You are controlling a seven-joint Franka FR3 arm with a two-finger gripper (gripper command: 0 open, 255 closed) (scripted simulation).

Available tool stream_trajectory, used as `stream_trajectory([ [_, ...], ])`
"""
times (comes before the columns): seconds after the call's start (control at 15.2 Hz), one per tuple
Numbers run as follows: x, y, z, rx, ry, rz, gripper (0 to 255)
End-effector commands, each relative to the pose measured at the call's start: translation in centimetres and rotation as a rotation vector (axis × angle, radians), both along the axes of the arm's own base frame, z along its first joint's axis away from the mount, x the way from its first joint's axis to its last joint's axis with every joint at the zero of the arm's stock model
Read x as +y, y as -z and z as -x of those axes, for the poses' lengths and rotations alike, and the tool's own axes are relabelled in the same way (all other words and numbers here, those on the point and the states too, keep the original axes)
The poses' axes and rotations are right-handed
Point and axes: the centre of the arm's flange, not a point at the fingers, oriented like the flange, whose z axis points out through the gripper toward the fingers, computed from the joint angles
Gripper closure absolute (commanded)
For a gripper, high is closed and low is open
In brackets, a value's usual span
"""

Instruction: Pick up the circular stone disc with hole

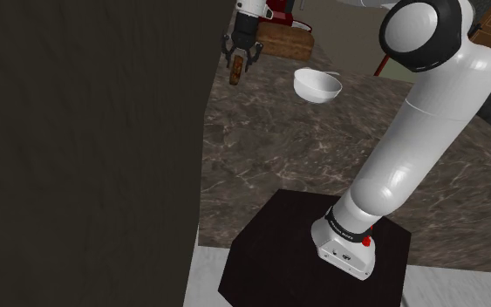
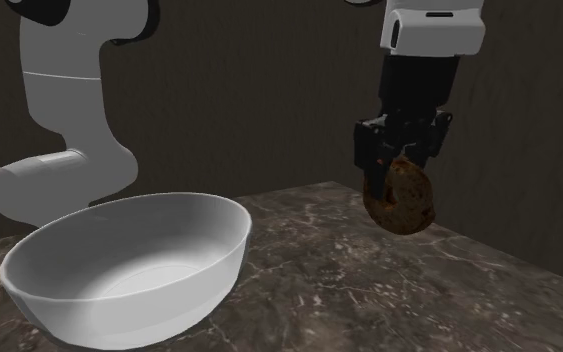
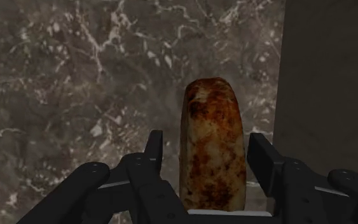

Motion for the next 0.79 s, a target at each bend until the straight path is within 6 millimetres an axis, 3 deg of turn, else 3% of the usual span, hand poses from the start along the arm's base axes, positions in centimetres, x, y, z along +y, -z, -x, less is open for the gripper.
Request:
stream_trajectory([
  [0.0,0.0,0.1,0.0,0.0,0.0,0.0,255],
  [0.53,0.0,0.1,0.0,0.0,0.0,0.0,255],
  [0.73,0.0,-1.5,0.0,0.0,0.0,0.0,255],
])
